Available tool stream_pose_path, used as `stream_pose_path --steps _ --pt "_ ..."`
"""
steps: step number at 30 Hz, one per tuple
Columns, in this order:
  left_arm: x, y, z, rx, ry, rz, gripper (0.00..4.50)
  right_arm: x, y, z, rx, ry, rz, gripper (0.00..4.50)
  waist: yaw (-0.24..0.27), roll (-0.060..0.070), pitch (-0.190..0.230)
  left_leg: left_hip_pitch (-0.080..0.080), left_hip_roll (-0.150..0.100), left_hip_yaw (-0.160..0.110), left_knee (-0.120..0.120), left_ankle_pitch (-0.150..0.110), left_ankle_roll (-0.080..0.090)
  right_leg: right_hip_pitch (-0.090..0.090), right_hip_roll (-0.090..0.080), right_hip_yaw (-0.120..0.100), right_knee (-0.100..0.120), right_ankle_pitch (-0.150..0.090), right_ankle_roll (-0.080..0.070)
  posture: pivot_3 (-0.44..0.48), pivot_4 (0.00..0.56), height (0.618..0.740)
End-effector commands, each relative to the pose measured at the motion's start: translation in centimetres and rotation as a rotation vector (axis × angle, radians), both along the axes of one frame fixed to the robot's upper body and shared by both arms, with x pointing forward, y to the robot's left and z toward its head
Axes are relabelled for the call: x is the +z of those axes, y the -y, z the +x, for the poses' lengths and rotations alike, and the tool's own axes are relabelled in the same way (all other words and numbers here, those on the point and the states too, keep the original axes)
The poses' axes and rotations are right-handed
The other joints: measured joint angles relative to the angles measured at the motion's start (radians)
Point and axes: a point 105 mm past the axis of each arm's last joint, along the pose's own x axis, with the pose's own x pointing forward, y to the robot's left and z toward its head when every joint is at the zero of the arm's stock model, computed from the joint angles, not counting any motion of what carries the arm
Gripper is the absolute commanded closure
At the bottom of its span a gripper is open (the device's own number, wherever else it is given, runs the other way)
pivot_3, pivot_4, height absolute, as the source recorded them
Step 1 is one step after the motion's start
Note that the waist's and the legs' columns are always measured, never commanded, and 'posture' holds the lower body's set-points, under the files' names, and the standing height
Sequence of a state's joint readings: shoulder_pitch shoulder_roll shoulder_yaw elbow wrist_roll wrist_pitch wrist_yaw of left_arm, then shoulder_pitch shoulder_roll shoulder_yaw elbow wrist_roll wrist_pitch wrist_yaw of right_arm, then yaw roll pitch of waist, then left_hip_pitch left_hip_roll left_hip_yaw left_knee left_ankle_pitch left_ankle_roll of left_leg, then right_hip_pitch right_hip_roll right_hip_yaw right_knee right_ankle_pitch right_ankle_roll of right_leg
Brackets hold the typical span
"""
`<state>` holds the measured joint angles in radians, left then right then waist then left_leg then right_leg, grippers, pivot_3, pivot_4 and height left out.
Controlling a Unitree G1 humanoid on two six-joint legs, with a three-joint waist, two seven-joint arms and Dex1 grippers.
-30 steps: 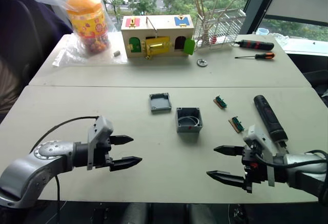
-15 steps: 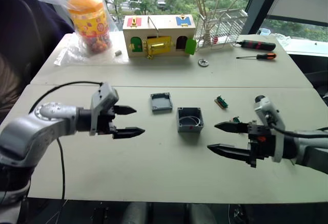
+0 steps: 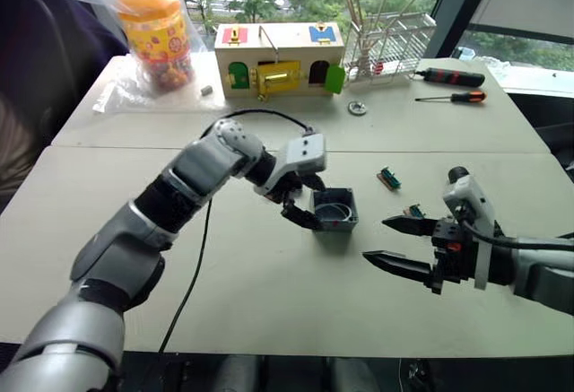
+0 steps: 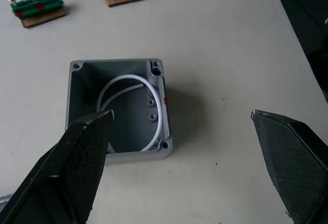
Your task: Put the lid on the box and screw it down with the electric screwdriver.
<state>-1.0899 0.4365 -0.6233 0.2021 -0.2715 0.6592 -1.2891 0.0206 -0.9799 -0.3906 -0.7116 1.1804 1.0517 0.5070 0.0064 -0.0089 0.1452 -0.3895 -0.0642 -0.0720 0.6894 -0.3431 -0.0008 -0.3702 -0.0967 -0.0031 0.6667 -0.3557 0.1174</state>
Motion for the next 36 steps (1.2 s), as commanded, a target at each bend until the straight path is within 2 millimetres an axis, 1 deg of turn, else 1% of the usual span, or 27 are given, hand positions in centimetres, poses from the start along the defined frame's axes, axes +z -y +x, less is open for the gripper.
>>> stream_pose_path --steps 1,3,8,11,12,18,19,21,23,28,31,36 --pt "-1.0 0.6 0.2 -0.041 0.055 0.06 0.04 0.9 -0.5 -0.2 -0.021 0.079 0.008 0.0 -0.003 0.0 0.0 0.0 0.0 0.0 0.0 0.0 0.0 0.0 0.0 0.0 0.0 0.0 0.0 0.0 0.15 0.74" --pt "-2.3 1.0 0.2 -0.053 0.051 0.099 0.04 0.9 -0.6 -0.3 -0.046 0.093 0.017 0.0 -0.002 0.0 0.0 0.0 0.0 -0.001 0.001 0.0 0.0 0.0 0.0 -0.001 0.001 0.0 0.0 0.0 0.15 0.74" --pt "-3.3 1.8 0.7 -0.072 0.082 0.12 0.04 1.0 -1.0 -0.3 -0.084 0.119 0.037 0.0 0.006 0.0 0.0 -0.002 -0.001 -0.005 0.006 0.0 0.0 0.001 0.0 -0.002 0.001 0.0 0.0 0.0 0.15 0.74" --pt "-3.8 2.3 1.0 -0.086 0.106 0.125 0.88 1.1 -1.0 -0.3 -0.103 0.126 0.042 0.0 0.007 0.0 0.0 -0.002 -0.005 -0.01 0.007 0.0 0.0 0.002 -0.001 -0.002 0.001 0.0 0.0 0.0 0.15 0.74" --pt "-3.9 2.5 1.0 -0.087 0.11 0.123 1.29 1.1 -1.0 -0.3 -0.108 0.128 0.043 0.0 0.007 0.0 0.0 -0.003 -0.006 -0.01 0.007 0.0 0.0 0.002 -0.001 -0.002 0.001 0.0 0.0 0.0 0.15 0.74" --pt "-4.1 3.0 1.5 -0.109 0.144 0.122 4.21 0.9 -1.1 -0.4 -0.133 0.136 0.053 0.0 0.004 0.0 0.0 -0.003 -0.007 -0.012 0.007 0.0 0.0 0.003 -0.001 -0.002 0.002 0.0 0.0 0.0 0.15 0.74" --pt "-4.1 2.9 1.6 -0.116 0.155 0.126 4.37 0.8 -1.1 -0.4 -0.136 0.134 0.054 0.0 0.005 0.0 0.0 -0.003 -0.007 -0.012 0.007 0.0 0.0 0.003 -0.001 -0.002 0.002 0.0 0.0 0.0 0.15 0.74" --pt "-4.1 2.6 1.7 -0.152 0.183 0.14 4.37 0.6 -1.2 -0.6 -0.143 0.13 0.055 0.0 0.006 0.0 0.0 -0.002 -0.007 -0.012 0.008 0.0 0.0 0.003 -0.001 -0.002 0.002 0.0 0.0 0.0 0.15 0.74" --pt "-3.6 2.2 2.0 -0.21 0.222 0.155 4.37 0.4 -1.2 -0.7 -0.148 0.127 0.056 0.0 0.006 0.0 0.0 -0.002 -0.007 -0.012 0.008 0.0 0.0 0.004 -0.002 -0.002 0.002 0.0 0.0 0.0 0.15 0.74" --pt "-1.7 0.7 1.3 -0.523 0.319 0.176 4.37 0.2 -1.1 -1.1 -0.16 0.122 0.054 0.0 0.004 0.0 0.0 -0.003 -0.007 -0.012 0.008 0.0 0.0 0.003 -0.001 -0.003 0.002 0.0 0.0 0.0 0.15 0.74" --pt "-1.4 0.8 1.6 -0.604 0.37 0.196 4.37 0.0 -1.0 -1.4 -0.176 0.123 0.056 0.0 0.009 0.0 0.0 -0.003 -0.008 -0.013 0.008 0.0 0.0 0.004 -0.002 -0.004 0.002 0.0 0.0 0.0 0.15 0.74" --pt "-1.7 1.7 1.5 -0.631 0.347 0.169 4.37 -0.4 -1.2 -2.0 -0.203 0.121 0.067 0.0 0.004 0.0 0.0 -0.003 -0.009 -0.015 0.009 -0.001 0.002 0.006 -0.002 -0.004 0.002 0.0 0.001 0.0 0.15 0.74"
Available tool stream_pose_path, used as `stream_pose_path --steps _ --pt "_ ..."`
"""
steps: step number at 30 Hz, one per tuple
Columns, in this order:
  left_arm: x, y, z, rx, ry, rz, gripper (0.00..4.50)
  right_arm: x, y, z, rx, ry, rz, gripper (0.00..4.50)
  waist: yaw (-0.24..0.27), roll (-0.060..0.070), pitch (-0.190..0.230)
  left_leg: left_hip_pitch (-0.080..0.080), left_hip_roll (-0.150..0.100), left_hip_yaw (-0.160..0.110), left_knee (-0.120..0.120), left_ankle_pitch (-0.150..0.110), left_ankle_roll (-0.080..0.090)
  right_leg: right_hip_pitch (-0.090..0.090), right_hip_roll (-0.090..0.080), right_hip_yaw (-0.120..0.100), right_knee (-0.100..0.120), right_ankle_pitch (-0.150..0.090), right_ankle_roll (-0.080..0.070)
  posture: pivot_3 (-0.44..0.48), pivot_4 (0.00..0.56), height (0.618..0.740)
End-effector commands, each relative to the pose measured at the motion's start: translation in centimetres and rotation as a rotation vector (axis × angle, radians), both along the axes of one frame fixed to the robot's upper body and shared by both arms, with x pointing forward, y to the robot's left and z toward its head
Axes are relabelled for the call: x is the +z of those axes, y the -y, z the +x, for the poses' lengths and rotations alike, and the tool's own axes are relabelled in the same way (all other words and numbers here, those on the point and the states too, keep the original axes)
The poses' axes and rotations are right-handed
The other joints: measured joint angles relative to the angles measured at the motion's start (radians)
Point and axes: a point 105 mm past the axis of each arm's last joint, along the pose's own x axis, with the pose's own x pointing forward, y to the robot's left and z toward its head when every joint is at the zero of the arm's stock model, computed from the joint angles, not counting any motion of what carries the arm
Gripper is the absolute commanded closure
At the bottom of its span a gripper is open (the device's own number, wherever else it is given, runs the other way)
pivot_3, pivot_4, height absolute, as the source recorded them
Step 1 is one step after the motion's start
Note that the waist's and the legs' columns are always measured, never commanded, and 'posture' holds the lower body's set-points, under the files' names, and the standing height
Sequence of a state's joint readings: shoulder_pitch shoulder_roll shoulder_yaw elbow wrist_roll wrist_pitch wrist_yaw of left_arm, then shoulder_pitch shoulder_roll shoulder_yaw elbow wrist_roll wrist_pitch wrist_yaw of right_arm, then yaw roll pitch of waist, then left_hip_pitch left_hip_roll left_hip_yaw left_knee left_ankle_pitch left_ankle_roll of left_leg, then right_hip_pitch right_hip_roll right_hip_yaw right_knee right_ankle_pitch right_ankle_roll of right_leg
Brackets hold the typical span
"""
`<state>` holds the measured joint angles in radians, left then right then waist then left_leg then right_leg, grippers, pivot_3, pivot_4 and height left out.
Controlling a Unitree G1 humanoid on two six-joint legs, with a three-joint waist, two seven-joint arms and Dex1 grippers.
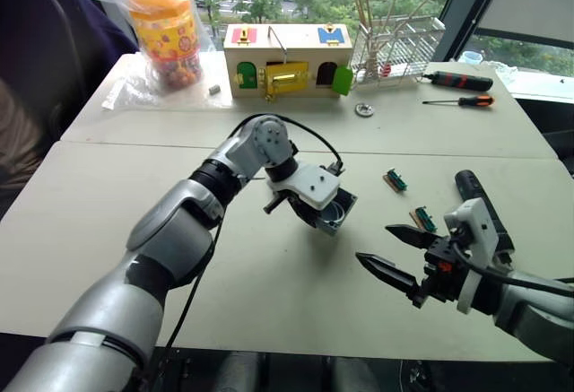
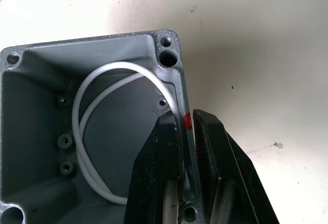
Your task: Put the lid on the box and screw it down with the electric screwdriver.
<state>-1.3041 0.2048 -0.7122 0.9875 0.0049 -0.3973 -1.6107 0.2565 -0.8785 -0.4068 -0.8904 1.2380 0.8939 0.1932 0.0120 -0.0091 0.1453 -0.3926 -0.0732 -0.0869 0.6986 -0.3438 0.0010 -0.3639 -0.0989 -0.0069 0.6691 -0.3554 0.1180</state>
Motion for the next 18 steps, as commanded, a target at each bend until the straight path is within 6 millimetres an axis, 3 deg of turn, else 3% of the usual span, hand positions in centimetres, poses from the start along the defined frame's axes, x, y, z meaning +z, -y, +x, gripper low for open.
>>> stream_pose_path --steps 1,3,4,7,9,12,16,18 --pt "0.7 1.0 -0.2 -0.048 0.009 -0.027 4.37 0.8 -0.5 -0.5 -0.006 0.06 0.009 0.0 -0.002 0.0 0.0 0.0 0.0 0.0 0.0 0.0 0.0 0.0 0.0 0.0 0.0 0.0 0.0 0.0 0.15 0.74" --pt "0.3 1.1 -0.3 -0.054 0.0 -0.028 4.37 0.8 -0.5 -0.6 -0.017 0.062 0.012 0.0 -0.005 0.0 0.0 0.0 0.0 0.0 0.0 0.0 0.0 0.0 0.0 0.0 0.0 0.0 0.0 0.0 0.15 0.74" --pt "0.2 1.1 -0.3 -0.057 -0.002 -0.029 4.0 0.8 -0.5 -0.6 -0.02 0.064 0.012 0.0 -0.007 0.0 0.0 0.0 0.0 0.0 0.0 0.0 0.0 -0.001 0.0 0.0 0.001 0.0 0.0 0.0 0.15 0.74" --pt "-0.2 0.9 -0.2 -0.052 -0.002 -0.014 2.76 0.8 -0.4 -0.6 -0.026 0.068 0.013 0.0 -0.009 0.0 0.0 0.0 0.0 0.0 0.0 0.0 0.0 -0.001 0.001 0.0 0.002 0.0 0.0 0.0 0.15 0.74" --pt "-0.1 0.9 -0.1 -0.04 -0.01 -0.021 1.65 0.8 -0.4 -0.5 -0.026 0.07 0.012 0.0 -0.008 0.0 0.0 0.0 0.0 0.0 0.0 0.0 0.0 -0.001 0.001 0.0 0.002 0.0 0.0 0.0 0.15 0.74" --pt "1.9 0.8 0.6 0.018 -0.008 -0.064 0.17 1.0 -0.4 -0.4 -0.007 0.076 0.001 0.0 -0.008 0.0 0.0 0.0 0.0 0.0 0.0 0.0 0.0 -0.001 0.001 0.0 0.002 0.0 0.0 0.0 0.15 0.74" --pt "6.5 -0.1 1.6 0.135 -0.038 -0.175 0.17 2.1 -0.3 -0.3 0.024 0.099 0.0 0.0 -0.015 0.0 0.0 0.0 0.0 0.0 0.0 0.0 0.0 -0.001 0.001 0.0 0.003 0.0 0.0 0.0 0.15 0.74" --pt "10.3 -2.5 3.3 0.319 -0.078 -0.307 0.17 3.6 -0.1 0.3 0.065 0.143 -0.006 0.0 -0.028 0.0 0.0 0.0 0.0 -0.001 0.0 0.0 0.0 -0.001 0.001 0.0 0.003 0.0 0.0 0.0 0.15 0.74"
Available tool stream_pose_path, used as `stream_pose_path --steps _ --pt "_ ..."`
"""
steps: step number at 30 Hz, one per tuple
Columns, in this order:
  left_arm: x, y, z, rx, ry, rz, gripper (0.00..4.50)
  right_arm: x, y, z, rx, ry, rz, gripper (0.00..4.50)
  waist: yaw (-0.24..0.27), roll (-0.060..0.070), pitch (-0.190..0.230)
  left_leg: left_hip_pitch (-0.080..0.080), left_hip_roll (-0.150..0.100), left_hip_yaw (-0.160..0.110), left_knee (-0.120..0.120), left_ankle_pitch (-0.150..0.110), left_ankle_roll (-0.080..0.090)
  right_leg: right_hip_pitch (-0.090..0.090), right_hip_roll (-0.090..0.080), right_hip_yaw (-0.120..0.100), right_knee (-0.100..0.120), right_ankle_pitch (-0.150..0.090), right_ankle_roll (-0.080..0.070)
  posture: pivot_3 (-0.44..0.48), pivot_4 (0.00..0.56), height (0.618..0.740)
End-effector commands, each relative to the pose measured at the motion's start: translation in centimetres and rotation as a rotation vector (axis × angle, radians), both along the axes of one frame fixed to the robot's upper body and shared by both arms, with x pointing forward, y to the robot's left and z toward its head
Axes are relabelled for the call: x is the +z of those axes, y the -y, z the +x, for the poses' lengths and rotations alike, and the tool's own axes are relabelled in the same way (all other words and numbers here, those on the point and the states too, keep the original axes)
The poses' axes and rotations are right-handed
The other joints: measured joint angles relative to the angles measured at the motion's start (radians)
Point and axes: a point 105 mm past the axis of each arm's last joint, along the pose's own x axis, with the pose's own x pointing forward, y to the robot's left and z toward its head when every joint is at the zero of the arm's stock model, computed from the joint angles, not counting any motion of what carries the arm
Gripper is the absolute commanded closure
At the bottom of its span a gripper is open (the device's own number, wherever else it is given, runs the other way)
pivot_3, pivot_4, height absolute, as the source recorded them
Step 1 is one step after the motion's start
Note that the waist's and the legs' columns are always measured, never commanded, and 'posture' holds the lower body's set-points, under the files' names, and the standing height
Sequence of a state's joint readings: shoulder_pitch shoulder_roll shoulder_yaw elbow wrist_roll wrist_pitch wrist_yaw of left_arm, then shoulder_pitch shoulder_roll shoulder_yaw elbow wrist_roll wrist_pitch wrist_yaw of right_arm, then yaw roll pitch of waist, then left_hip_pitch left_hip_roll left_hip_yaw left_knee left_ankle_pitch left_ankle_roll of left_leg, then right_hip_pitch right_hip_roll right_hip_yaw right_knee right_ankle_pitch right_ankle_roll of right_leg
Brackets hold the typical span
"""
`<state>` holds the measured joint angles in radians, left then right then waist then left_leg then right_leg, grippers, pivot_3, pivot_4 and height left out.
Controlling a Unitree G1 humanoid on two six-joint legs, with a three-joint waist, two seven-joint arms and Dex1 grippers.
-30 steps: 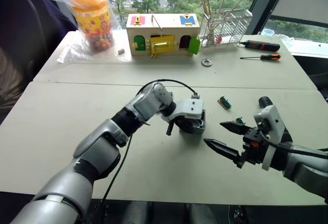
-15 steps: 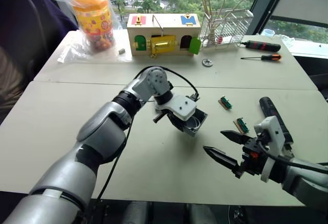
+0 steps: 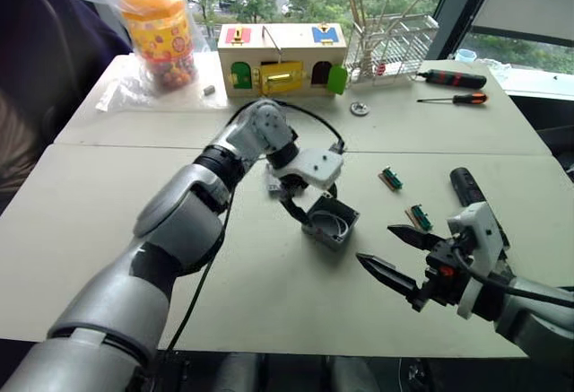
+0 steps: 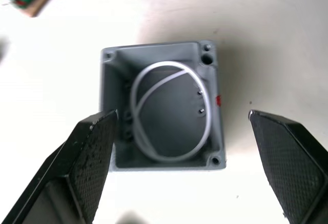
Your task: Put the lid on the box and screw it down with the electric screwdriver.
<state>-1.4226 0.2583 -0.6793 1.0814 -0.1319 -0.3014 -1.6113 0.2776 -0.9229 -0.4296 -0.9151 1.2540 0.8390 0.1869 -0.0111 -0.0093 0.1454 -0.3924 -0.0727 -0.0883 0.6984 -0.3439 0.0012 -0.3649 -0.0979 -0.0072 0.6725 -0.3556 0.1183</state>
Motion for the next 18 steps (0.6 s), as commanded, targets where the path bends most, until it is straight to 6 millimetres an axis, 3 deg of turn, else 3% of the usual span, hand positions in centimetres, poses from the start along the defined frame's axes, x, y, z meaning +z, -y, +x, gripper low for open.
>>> stream_pose_path --steps 1,5,6,9,14,18 --pt "6.9 -2.5 2.3 0.269 -0.048 -0.253 0.17 3.3 0.0 0.9 0.074 0.112 0.007 0.0 -0.012 0.0 0.0 0.0 0.0 0.0 0.0 0.0 0.0 0.0 0.0 0.0 0.001 0.0 0.0 0.0 0.15 0.74" --pt "7.2 -5.0 6.4 0.79 -0.192 -0.423 0.17 4.4 -0.4 2.5 0.168 0.15 -0.043 0.0 -0.019 0.0 0.0 0.002 0.0 -0.001 0.0 0.0 0.001 -0.002 0.0 0.0 0.009 0.0 0.0 0.0 0.15 0.74" --pt "6.5 -5.6 7.2 0.941 -0.26 -0.437 0.17 4.5 -0.6 3.0 0.187 0.156 -0.054 0.0 -0.018 0.0 0.0 0.002 -0.001 -0.003 0.0 -0.001 0.001 -0.002 0.0 0.0 0.01 0.0 0.0 0.0 0.15 0.74" --pt "2.1 -7.8 8.4 1.409 -0.418 -0.314 0.17 4.6 -1.2 4.3 0.233 0.173 -0.081 0.0 -0.01 -0.001 0.0 0.001 -0.004 -0.008 0.003 -0.001 0.001 -0.003 0.0 0.001 0.012 0.0 0.0 0.0 0.15 0.74" --pt "-0.1 -8.9 8.9 1.658 -0.466 -0.337 0.17 4.2 -2.4 4.8 0.276 0.192 -0.1 0.0 -0.01 -0.001 0.0 -0.004 -0.006 -0.011 0.002 0.0 0.001 -0.009 -0.001 0.002 0.017 0.0 0.0 0.0 0.15 0.74" --pt "-1.0 -9.0 8.7 1.715 -0.486 -0.316 0.17 4.1 -2.6 4.7 0.273 0.208 -0.117 0.0 -0.006 -0.001 0.0 -0.015 -0.007 -0.012 0.017 0.0 0.0 -0.023 -0.003 0.002 0.03 0.0 0.0 0.0 0.15 0.74"
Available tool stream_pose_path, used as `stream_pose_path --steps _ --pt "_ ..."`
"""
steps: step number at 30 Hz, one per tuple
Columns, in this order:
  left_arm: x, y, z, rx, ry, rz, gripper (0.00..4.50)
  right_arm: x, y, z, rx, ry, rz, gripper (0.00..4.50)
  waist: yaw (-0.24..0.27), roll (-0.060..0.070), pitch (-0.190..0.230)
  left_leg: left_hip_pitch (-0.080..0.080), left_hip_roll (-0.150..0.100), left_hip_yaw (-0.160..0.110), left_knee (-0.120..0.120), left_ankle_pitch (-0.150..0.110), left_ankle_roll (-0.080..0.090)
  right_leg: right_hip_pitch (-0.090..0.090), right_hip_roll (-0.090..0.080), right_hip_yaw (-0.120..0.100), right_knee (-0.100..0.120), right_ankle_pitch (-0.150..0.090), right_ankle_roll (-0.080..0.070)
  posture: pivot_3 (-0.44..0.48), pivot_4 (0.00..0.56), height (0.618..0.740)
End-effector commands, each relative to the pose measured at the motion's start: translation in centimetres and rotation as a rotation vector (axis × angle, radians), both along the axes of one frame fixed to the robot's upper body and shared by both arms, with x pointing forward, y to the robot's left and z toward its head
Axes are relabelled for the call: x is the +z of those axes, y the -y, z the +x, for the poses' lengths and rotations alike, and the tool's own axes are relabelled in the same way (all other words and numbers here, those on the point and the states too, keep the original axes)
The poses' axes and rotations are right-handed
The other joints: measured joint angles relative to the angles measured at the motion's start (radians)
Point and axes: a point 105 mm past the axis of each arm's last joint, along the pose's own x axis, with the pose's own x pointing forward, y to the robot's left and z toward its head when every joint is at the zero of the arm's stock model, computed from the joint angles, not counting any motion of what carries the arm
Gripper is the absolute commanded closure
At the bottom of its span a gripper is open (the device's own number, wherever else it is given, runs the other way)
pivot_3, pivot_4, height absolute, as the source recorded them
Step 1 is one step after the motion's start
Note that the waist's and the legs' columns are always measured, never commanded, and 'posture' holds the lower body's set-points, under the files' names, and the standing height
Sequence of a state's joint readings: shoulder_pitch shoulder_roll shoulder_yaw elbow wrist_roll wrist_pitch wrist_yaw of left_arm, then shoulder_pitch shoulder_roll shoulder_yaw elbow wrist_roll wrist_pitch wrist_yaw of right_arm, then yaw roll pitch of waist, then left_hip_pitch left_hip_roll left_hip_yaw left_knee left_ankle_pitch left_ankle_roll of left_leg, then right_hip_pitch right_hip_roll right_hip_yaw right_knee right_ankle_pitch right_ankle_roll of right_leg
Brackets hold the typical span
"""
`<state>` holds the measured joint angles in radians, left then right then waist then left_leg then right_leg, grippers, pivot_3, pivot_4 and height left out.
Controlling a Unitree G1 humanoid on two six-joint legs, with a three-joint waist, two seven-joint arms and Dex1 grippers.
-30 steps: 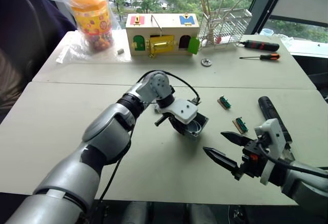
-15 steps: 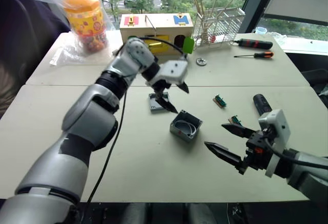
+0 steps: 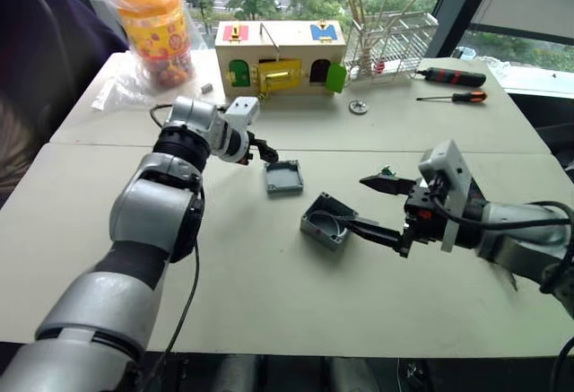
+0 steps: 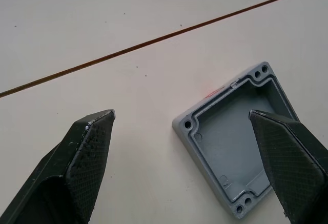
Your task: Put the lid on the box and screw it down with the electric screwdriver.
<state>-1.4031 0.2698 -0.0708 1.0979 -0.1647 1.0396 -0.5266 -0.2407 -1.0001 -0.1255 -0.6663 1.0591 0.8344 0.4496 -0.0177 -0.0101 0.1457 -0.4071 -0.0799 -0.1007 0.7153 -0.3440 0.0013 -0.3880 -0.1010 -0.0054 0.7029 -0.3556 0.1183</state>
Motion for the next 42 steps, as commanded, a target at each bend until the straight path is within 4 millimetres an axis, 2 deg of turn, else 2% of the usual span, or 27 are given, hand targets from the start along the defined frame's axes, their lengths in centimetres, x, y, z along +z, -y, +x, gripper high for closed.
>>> stream_pose_path --steps 1,5,11,17,21,23,25,30,31,37,38,42 --pt "0.9 0.2 0.1 0.019 0.02 -0.008 0.17 0.6 -0.2 -0.3 0.002 0.061 -0.028 0.0 0.001 0.0 0.0 -0.002 -0.001 0.0 0.001 0.0 0.0 -0.002 -0.001 0.0 0.002 0.0 0.0 0.0 0.15 0.74" --pt "-1.0 -0.1 -0.1 0.014 0.009 0.093 0.17 0.4 0.0 -0.4 -0.037 0.079 -0.027 0.0 0.005 0.0 0.0 -0.002 -0.004 -0.002 0.0 0.0 0.0 -0.002 -0.003 0.0 0.002 0.0 0.0 0.0 0.15 0.74" --pt "-2.4 0.3 0.0 -0.007 0.014 0.154 0.17 0.1 -0.4 -0.5 -0.074 0.095 0.004 0.0 0.008 0.0 -0.001 -0.002 -0.01 -0.006 -0.001 0.0 0.0 0.0 -0.008 0.0 0.005 0.0 0.0 0.0 0.15 0.74" --pt "-4.0 2.1 -0.3 -0.091 0.014 0.2 0.17 -0.1 0.0 -0.7 -0.12 0.099 0.014 0.0 0.013 0.0 -0.002 -0.001 -0.015 -0.008 0.001 0.0 0.0 0.0 -0.011 0.0 0.014 0.0 0.0 0.0 0.15 0.74" --pt "-4.2 3.4 -0.4 -0.177 0.053 0.252 0.17 -0.1 0.3 -0.9 -0.139 0.098 0.009 0.0 0.027 0.0 -0.002 -0.001 -0.016 -0.009 0.001 0.0 0.0 0.0 -0.012 0.0 0.015 0.0 0.0 0.0 0.15 0.74" --pt "-4.4 3.4 -0.4 -0.206 0.069 0.289 0.69 0.0 0.4 -0.8 -0.147 0.101 0.008 0.0 0.031 0.0 -0.002 -0.001 -0.017 -0.01 0.001 0.0 0.0 0.0 -0.013 0.0 0.014 0.0 0.0 0.0 0.15 0.74" --pt "-4.6 3.5 -0.4 -0.223 0.078 0.308 1.39 0.1 0.5 -0.8 -0.15 0.102 0.006 0.0 0.03 0.0 -0.002 -0.001 -0.018 -0.01 0.001 0.001 0.001 0.0 -0.013 0.0 0.015 0.0 0.0 0.0 0.15 0.74" --pt "-4.7 3.7 -0.4 -0.223 0.083 0.289 3.96 0.2 0.7 -0.6 -0.15 0.101 -0.003 0.0 0.025 0.0 -0.002 -0.001 -0.018 -0.01 0.001 0.001 0.001 0.0 -0.013 0.0 0.015 0.0 0.0 0.0 0.15 0.74" --pt "-4.6 3.7 -0.3 -0.224 0.085 0.285 4.32 0.2 0.7 -0.6 -0.149 0.099 -0.006 0.0 0.024 0.001 -0.003 -0.001 -0.018 -0.01 0.001 0.001 0.001 0.0 -0.013 0.0 0.015 0.0 0.0 0.0 0.15 0.74" --pt "-3.8 3.4 0.1 -0.199 0.114 0.247 4.39 0.3 0.9 -0.3 -0.149 0.093 -0.002 0.0 0.025 0.001 -0.003 -0.001 -0.018 -0.011 0.001 0.001 0.001 0.001 -0.013 0.0 0.015 0.0 0.0 0.0 0.15 0.74" --pt "-3.2 3.4 0.3 -0.206 0.144 0.242 4.39 0.5 1.1 -0.2 -0.154 0.093 0.011 0.0 0.025 0.001 -0.003 -0.001 -0.018 -0.011 0.001 0.001 0.001 0.001 -0.013 0.0 0.015 0.0 0.0 0.0 0.15 0.74" --pt "1.3 4.2 1.2 -0.25 0.35 0.139 4.39 1.9 1.4 0.5 -0.165 0.097 0.132 0.0 0.023 0.0 -0.003 -0.001 -0.018 -0.01 0.001 0.001 0.001 0.0 -0.013 0.0 0.015 0.0 0.0 0.0 0.15 0.74"
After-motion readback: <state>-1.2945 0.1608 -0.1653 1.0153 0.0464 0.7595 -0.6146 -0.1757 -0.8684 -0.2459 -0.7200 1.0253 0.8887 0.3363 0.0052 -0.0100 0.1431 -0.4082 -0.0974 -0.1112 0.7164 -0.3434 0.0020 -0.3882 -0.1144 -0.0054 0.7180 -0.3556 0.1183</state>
